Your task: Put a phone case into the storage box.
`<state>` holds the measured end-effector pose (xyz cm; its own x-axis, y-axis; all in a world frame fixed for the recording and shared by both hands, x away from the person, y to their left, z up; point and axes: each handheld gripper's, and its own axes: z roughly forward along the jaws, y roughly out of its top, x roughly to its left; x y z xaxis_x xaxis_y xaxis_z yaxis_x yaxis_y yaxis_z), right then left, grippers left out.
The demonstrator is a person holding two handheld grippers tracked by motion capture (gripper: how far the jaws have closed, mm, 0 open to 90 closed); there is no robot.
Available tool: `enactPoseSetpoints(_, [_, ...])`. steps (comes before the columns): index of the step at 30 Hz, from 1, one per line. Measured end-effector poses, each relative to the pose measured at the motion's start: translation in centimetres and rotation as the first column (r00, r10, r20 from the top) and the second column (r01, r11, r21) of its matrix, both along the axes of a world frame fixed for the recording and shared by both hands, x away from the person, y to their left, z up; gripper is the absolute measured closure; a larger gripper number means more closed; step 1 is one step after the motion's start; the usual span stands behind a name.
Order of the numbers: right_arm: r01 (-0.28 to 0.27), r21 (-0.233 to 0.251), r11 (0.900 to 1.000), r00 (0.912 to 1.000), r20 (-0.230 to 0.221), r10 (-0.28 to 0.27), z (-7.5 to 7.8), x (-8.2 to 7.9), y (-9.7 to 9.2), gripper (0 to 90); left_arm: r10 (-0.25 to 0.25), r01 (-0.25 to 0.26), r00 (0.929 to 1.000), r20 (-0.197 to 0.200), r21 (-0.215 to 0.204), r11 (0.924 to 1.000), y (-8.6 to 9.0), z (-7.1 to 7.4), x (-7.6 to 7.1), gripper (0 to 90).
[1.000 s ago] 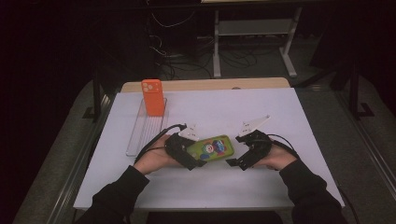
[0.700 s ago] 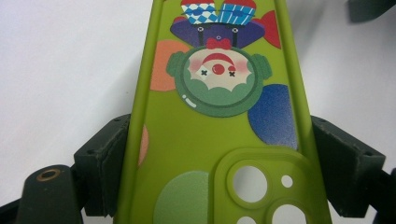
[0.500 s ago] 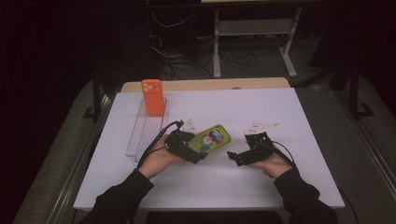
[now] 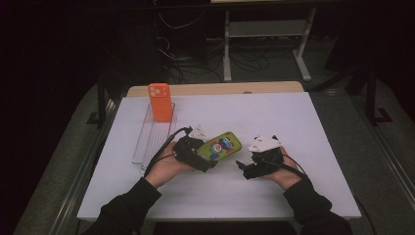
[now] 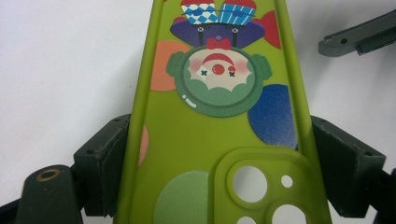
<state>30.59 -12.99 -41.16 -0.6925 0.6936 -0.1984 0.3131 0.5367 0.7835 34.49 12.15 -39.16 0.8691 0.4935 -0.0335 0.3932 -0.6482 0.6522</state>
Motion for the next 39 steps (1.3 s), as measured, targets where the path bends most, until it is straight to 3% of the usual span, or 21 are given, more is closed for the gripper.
enactPoseSetpoints(3, [-0.009,-0.057,0.9983,0.9977,0.066,0.013,0.0,-0.3,0.3,1.4,-0.003,0.003,1.0000,-0.001,-0.001,1.0000,0.0,0.0,0.0,15.2])
enactPoseSetpoints(7, [-0.022,-0.125,0.9919,0.9872,0.154,0.041,0.0,-0.7,0.6,1.4,-0.011,0.011,0.9999,0.003,0.001,0.9999,0.1,0.0,0.1,15.3])
enactPoseSetpoints(11, [-0.027,-0.186,0.9822,0.9767,0.204,0.065,-0.2,-1.0,0.9,1.3,-0.019,0.019,0.9998,-0.003,0.008,0.9998,0.2,0.0,0.2,15.2])
enactPoseSetpoints(13, [-0.030,-0.258,0.9656,0.9639,0.248,0.097,-0.3,-1.1,1.0,1.4,-0.020,0.020,0.9998,-0.006,0.006,0.9998,0.2,0.1,0.2,15.3])
enactPoseSetpoints(15, [-0.031,-0.295,0.9550,0.9544,0.275,0.116,-0.5,-1.3,1.3,1.4,-0.003,0.003,1.0000,-0.007,-0.016,0.9999,0.1,0.0,0.1,15.3])
enactPoseSetpoints(24, [-0.012,-0.422,0.9063,0.8975,0.395,0.196,-0.9,-2.2,2.4,1.4,-0.001,0.001,0.9998,-0.018,-0.020,0.9998,0.1,0.1,0.1,15.3])
enactPoseSetpoints(26, [-0.011,-0.460,0.8878,0.8793,0.419,0.227,-1.0,-2.3,2.5,1.4,0.000,0.000,0.9999,-0.017,-0.020,0.9998,0.1,0.0,0.0,15.3])
enactPoseSetpoints(27, [-0.009,-0.495,0.8691,0.8682,0.427,0.252,-1.0,-2.4,2.5,1.4,-0.012,0.012,0.9998,-0.014,-0.004,0.9999,0.2,0.1,0.1,15.3])
enactPoseSetpoints(28, [0.005,-0.515,0.8569,0.8512,0.452,0.267,-1.1,-2.4,2.6,1.4,-0.024,0.024,0.9997,-0.012,0.012,0.9996,0.3,0.2,0.2,15.3])
enactPoseSetpoints(30, [0.012,-0.532,0.8466,0.8383,0.467,0.281,-1.3,-2.8,3.0,1.4,-0.017,0.017,0.9998,-0.015,0.002,0.9999,0.2,0.1,0.1,15.3])
enactPoseSetpoints(31, [0.018,-0.547,0.8371,0.8233,0.483,0.298,-1.4,-2.8,3.1,1.5,-0.003,0.002,0.9998,-0.018,-0.017,0.9998,0.1,0.1,0.0,15.3])
enactPoseSetpoints(33, [0.030,-0.567,0.8235,0.8048,0.502,0.316,-1.5,-3.0,3.3,1.5,-0.004,0.004,0.9998,-0.017,-0.014,0.9999,0.1,0.1,0.0,15.3])
enactPoseSetpoints(35, [0.027,-0.586,0.8102,0.7932,0.506,0.339,-1.6,-3.2,3.6,1.5,-0.016,0.016,0.9998,-0.015,-0.002,0.9999,0.1,0.2,0.0,15.3])
enactPoseSetpoints(36, [0.036,-0.590,0.8063,0.7833,0.518,0.344,-1.7,-3.3,3.7,1.5,-0.016,0.016,0.9998,-0.015,-0.009,0.9998,0.1,0.2,0.0,15.3])
enactPoseSetpoints(38, [0.033,-0.596,0.8020,0.7800,0.517,0.353,-1.8,-3.5,3.9,1.5,-0.021,0.021,0.9997,-0.014,-0.005,0.9998,0.1,0.3,0.0,15.3])
enactPoseSetpoints(39, [0.037,-0.583,0.8114,0.7813,0.523,0.341,-2.1,-3.6,4.1,1.5,-0.020,0.020,0.9997,-0.014,-0.006,0.9998,0.0,0.3,0.0,15.3])
